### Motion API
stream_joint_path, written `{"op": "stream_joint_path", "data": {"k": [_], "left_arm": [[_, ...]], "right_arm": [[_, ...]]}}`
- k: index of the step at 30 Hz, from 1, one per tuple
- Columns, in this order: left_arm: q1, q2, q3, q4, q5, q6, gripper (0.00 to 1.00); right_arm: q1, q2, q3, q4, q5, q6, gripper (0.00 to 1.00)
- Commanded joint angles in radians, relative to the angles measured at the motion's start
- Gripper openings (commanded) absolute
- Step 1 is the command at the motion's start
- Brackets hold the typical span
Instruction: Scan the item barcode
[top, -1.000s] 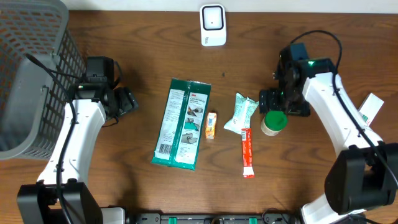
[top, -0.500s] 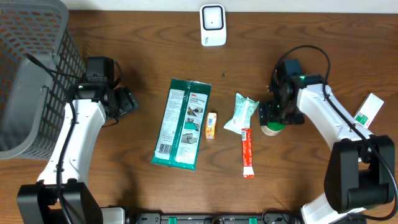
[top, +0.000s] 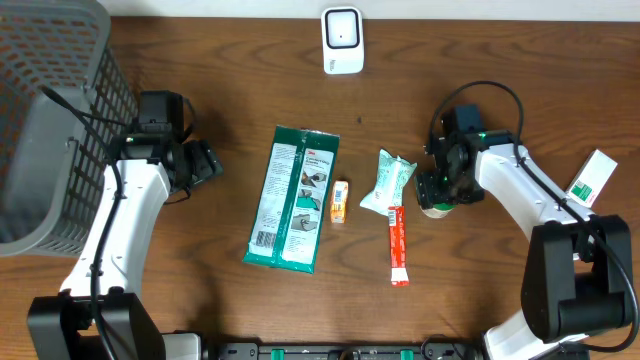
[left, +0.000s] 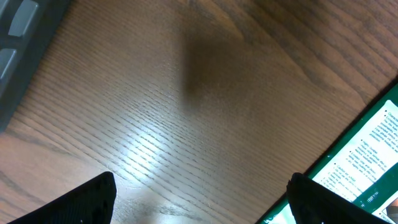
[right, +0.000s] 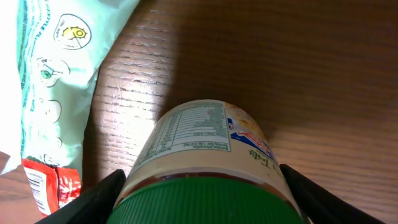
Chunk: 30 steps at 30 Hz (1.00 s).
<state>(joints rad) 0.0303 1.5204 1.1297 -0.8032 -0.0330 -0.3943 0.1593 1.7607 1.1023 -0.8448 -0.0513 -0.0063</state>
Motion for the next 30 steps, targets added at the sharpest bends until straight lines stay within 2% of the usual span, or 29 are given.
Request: {"op": "stream_joint_path", "data": {"k": [1,6,12,17,24,30], "left_arm": [[0.003,-0.003,0.005,0.000,-0.016,0.004,0.89],[0.003,-0.003,0.005,0.000,-0.016,0.004,0.89],[0.003,-0.003,0.005,0.000,-0.016,0.005,0.89],[0.003,-0.003,0.005,0.000,-0.016,0.004,0.89],[0.003,-0.003,0.005,0.000,-0.016,0.004,0.89],[0.003,-0.003,0.005,0.000,-0.016,0.004,0.89]], "right_arm": [[-0.002,0.005,-0.007,0.007,0.009,-0.048,0.71],[-0.002,0.005,-0.010,0.003,0.010,-0.048,0.66],[-0.002,0.005,-0.047,0.052,0.010,-0.048,0.67],[-0.002,0.005,-0.048,0.049,0.010,-0.048,0.64],[-0.002,0.005,-0.048,0.029,0.009,-0.047,0.65],[-0.002,0.005,-0.049,0.023,0.009,-0.048,0.53]]}}
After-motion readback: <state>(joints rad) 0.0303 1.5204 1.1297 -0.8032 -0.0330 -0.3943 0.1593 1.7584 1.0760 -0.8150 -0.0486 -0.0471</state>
